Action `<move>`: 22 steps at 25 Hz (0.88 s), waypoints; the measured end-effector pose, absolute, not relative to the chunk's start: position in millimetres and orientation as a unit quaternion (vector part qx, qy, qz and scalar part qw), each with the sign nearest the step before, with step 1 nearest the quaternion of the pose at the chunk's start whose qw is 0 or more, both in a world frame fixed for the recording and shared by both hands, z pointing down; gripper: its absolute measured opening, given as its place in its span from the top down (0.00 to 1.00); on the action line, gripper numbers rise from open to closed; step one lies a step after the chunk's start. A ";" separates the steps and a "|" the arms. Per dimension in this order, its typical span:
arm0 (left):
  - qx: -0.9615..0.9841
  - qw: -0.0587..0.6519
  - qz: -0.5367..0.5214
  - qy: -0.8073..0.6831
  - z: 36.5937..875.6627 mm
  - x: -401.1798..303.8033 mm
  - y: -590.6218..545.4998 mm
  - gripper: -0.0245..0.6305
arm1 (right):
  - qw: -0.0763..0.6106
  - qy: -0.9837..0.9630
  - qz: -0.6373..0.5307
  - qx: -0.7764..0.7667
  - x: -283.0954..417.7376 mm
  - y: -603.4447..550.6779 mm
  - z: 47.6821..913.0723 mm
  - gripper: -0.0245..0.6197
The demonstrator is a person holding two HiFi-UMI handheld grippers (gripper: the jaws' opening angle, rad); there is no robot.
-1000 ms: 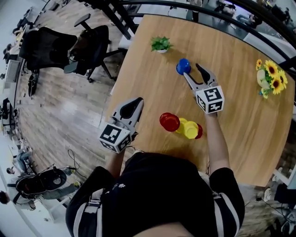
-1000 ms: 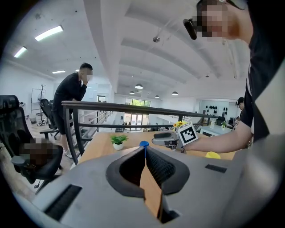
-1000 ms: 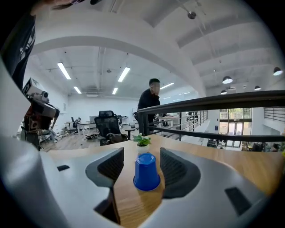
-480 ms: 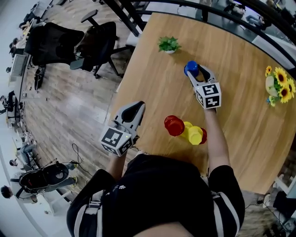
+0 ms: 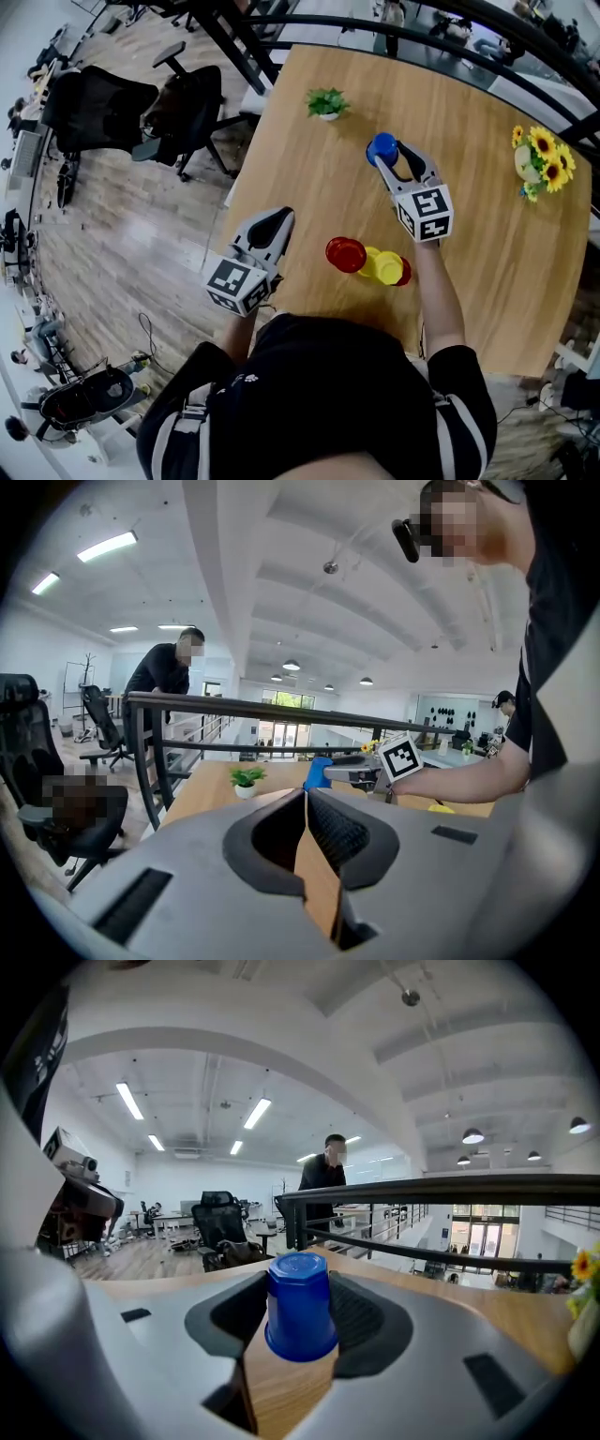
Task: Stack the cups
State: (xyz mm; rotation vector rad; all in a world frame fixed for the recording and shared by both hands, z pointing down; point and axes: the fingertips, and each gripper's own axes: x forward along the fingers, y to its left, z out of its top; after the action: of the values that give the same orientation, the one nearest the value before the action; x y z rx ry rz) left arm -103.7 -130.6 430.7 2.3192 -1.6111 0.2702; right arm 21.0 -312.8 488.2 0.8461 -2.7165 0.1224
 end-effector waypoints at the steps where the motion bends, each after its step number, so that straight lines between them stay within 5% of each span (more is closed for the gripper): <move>1: 0.812 0.147 0.090 -0.557 428.4 -101.7 -132.4 0.94 | 0.142 -0.943 0.039 0.297 26.2 -308.0 480.6 0.64; 22: 0.878 0.105 0.063 -0.463 405.3 -69.2 -138.8 0.94 | 0.066 -0.925 0.045 0.372 93.4 -171.8 380.9 0.64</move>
State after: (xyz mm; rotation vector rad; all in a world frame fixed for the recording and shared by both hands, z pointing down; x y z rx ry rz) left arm -69.2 -138.8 405.3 2.5871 -1.3631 0.1869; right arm 93.4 -171.8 380.9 1.1219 -2.7892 0.1364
